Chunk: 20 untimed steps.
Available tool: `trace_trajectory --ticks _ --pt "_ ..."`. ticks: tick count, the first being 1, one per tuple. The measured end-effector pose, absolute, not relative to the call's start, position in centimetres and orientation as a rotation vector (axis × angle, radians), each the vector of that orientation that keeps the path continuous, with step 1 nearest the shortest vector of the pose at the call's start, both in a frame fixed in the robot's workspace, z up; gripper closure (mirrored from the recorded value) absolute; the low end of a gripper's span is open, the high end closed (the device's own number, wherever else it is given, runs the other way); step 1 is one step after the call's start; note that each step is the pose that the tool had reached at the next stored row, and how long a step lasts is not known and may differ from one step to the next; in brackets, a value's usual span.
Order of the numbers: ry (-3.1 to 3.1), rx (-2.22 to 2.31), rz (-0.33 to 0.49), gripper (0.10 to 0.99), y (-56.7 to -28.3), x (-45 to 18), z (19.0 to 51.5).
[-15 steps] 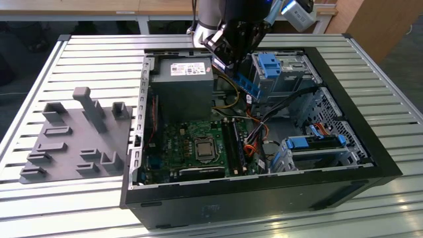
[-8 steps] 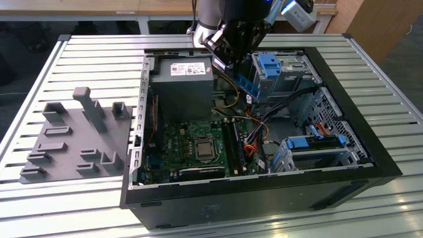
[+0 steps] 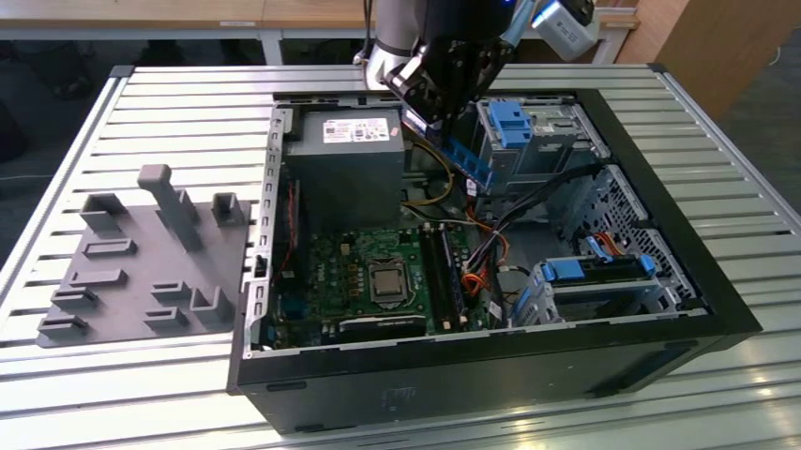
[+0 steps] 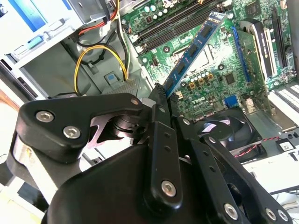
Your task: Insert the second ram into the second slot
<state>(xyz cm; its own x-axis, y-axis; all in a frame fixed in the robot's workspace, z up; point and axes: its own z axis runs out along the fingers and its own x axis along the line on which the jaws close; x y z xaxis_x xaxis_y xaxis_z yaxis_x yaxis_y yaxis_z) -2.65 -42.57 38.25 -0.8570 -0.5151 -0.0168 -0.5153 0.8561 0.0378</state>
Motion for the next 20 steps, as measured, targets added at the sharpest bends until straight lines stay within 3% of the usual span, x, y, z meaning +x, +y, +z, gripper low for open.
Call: trace_trajectory --ticks 20 --pt "3.032 -0.796 0.064 0.945 -42.58 -2.65 38.24"
